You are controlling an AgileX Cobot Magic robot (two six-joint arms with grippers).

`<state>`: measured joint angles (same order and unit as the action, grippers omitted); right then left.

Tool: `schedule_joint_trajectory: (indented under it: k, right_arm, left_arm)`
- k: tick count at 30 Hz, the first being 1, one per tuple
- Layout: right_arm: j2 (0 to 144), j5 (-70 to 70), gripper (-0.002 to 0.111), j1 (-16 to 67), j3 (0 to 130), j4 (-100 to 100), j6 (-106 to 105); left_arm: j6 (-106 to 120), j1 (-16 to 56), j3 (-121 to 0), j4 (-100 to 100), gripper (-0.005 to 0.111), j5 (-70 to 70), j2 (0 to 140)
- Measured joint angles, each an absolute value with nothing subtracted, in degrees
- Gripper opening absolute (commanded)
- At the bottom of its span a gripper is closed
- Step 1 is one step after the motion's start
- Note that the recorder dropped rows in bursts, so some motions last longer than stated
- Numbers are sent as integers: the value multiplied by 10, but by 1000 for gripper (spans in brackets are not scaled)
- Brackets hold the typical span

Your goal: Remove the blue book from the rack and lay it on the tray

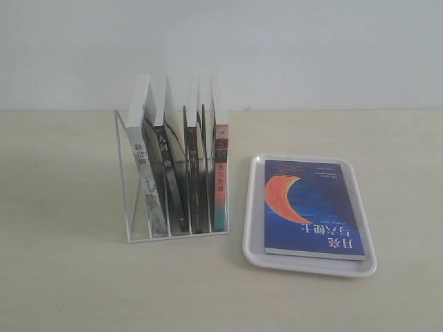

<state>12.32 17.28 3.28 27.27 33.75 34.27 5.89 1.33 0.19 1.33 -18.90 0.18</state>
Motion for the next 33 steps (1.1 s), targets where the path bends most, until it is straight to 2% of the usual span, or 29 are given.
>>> schedule_joint_trajectory:
  k: [9, 15, 18, 33]
  right_arm:
    - [110, 131, 0, 21, 205, 298, 325]
    - [110, 111, 0, 21, 161, 88, 99]
    - [110, 101, 0, 21, 147, 36, 51]
    - [5, 119, 0, 21, 4, -22, 34]
  left_arm:
    - [59, 13, 2, 13, 5, -189, 2]
    - [59, 13, 2, 13, 5, -189, 2]
    - [59, 13, 2, 13, 5, -189, 2]
    - [59, 13, 2, 13, 5, -189, 2]
